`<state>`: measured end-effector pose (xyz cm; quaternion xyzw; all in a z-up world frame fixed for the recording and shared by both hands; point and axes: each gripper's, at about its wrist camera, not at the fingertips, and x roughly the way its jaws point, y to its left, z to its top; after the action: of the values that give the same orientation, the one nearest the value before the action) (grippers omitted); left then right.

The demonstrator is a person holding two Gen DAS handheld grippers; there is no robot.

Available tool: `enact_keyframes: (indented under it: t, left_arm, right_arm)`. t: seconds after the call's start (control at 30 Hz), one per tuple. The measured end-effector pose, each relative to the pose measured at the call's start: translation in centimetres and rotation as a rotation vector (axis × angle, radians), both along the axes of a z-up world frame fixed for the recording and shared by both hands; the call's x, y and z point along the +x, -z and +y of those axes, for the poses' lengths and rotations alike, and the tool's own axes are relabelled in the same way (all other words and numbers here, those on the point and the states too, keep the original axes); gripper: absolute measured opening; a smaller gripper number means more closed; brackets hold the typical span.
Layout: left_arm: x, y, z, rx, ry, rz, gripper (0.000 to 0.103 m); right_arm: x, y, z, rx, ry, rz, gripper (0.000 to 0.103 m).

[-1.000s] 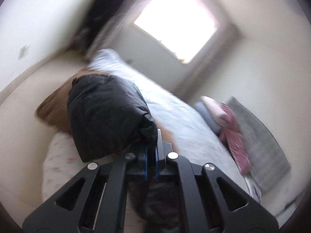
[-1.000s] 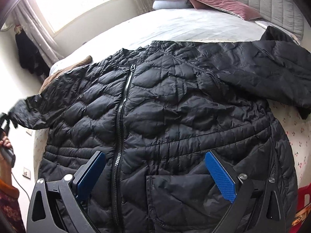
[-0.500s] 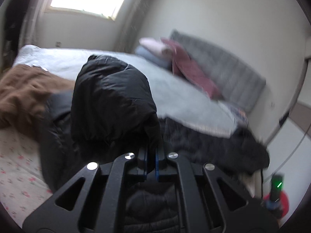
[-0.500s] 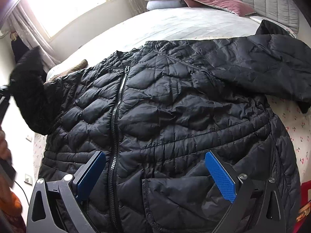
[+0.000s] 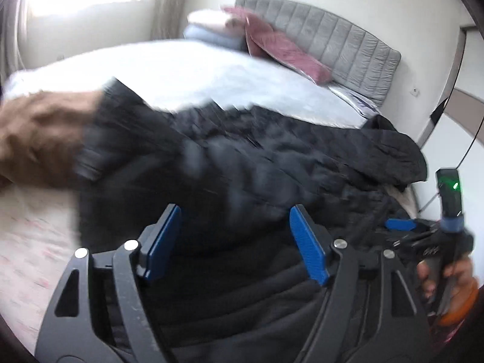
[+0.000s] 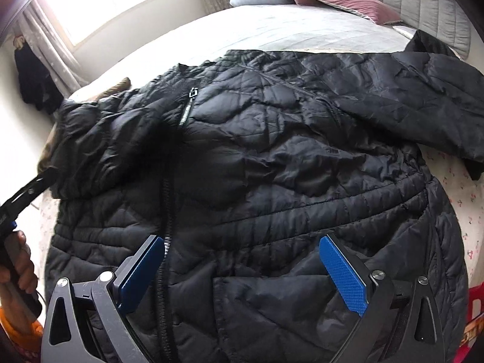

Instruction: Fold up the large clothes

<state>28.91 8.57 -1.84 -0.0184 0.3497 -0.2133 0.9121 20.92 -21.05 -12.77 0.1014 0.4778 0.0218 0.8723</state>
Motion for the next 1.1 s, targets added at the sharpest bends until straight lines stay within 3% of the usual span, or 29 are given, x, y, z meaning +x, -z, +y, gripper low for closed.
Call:
enact_keyframes:
  t: [0.1,0.17,0.23,0.3,0.4,0.43,0.47,0.53,0.57,0.6,0.7,0.83,0.97,1.03,1.07,1.1]
  left_arm:
    - [0.9,-0.8,3.0,0.045,-0.095,-0.084,0.075]
    - [1.5,-0.6,4.6,0.038,-0.132,-0.098,0.073]
    - [2.8,0.3,6.0,-0.015,-0.145,-0.063,0.055]
    - [3.6,1.1,6.6,-0.047,-0.158,-0.018,0.046]
    - [4.2,1.8,7.2,-0.064,-0.171,-0.004,0.041]
    - [4.4,1.8,7.3,-0.069,-0.171,-0.002,0.041]
    - [4.7,1.8,7.4,-0.082,-0.170,0.003,0.039]
    - [5.2,2.1,7.6,-0.096,-0.163,0.013,0.032]
    - [5.4,2.1,7.8,-0.096,-0.161,0.018,0.029]
    - [6.0,2.0,7.9,-0.098,-0.159,0.025,0.024]
    - [7.7,1.9,7.8,-0.125,-0.131,0.051,0.016]
    - [11.4,2.2,6.1,-0.074,-0.101,0.099,0.015]
    - [14.5,3.4,5.0,-0.041,-0.111,0.132,0.015]
    - [16.3,4.9,5.0,0.020,-0.166,0.162,0.014]
    - [17.0,5.8,5.2,0.035,-0.188,0.188,0.012]
    - [17.5,6.5,5.4,0.041,-0.203,0.211,0.003]
  right_arm:
    - [1.0,-0.9,0.7,0.091,-0.010,-0.026,0.103]
    - [2.4,-0.8,1.3,0.145,-0.022,-0.014,0.103]
    - [4.4,-0.5,2.0,0.188,-0.039,-0.003,0.103]
    - [7.2,0.3,2.4,0.201,-0.016,0.014,0.103]
    - [10.8,2.1,2.2,0.154,0.057,0.024,0.102]
    - [11.6,2.9,2.0,0.145,0.085,0.023,0.097]
    - [12.1,3.4,1.9,0.154,0.100,0.023,0.091]
    - [12.9,4.3,1.7,0.210,0.089,0.023,0.051]
    - [13.1,4.2,1.9,0.237,0.056,0.019,0.038]
    - [13.1,3.7,2.2,0.249,0.023,0.006,0.014]
    - [12.6,0.3,2.5,0.152,-0.008,-0.118,0.010]
    - [12.5,-3.1,1.2,0.040,0.034,-0.223,0.009]
    - [13.8,-2.9,-0.3,0.042,0.049,-0.197,0.009]
    - [14.3,-2.0,-0.7,0.014,0.049,-0.178,0.009]
    - [14.3,-1.4,-0.9,-0.003,0.053,-0.166,0.009]
    - [14.4,-0.7,-0.9,-0.011,0.058,-0.152,0.009]
